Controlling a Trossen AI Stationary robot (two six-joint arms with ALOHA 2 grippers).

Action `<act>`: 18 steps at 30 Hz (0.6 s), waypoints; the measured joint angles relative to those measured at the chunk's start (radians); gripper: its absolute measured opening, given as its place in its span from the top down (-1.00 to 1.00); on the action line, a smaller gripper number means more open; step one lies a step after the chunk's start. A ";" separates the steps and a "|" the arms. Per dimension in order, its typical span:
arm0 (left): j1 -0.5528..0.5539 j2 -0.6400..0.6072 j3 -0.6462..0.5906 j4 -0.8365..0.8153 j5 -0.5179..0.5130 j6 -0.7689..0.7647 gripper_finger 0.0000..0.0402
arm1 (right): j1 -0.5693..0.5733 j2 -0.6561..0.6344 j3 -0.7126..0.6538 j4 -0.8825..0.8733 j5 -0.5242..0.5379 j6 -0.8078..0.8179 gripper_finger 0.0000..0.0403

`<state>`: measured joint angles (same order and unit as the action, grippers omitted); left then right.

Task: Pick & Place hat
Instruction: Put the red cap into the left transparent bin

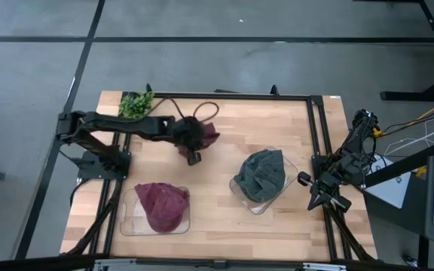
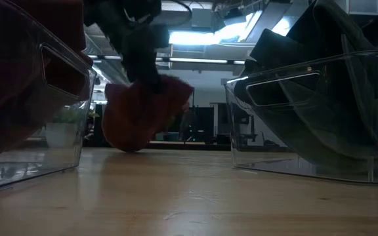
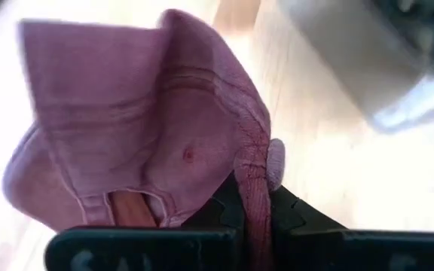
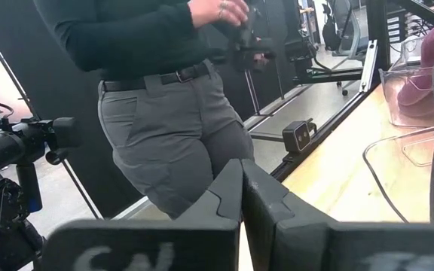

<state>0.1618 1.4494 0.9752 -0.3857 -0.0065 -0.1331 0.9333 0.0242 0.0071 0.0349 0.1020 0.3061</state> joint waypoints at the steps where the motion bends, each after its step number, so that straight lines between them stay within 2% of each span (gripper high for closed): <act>1: 0.004 -0.014 0.000 0.010 0.006 -0.006 0.98 | 0.000 0.000 0.000 0.000 0.000 0.000 0.97; 12: 0.051 -0.133 0.000 0.044 0.032 -0.057 0.98 | 0.000 0.000 0.000 0.000 0.000 0.000 0.97; 18: 0.084 -0.188 0.000 0.126 0.062 -0.093 0.98 | 0.000 0.000 0.000 0.000 0.000 0.000 0.97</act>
<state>0.2459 1.2618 0.9752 -0.2596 0.0558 -0.2265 0.9333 0.0242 0.0071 0.0345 0.1020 0.3061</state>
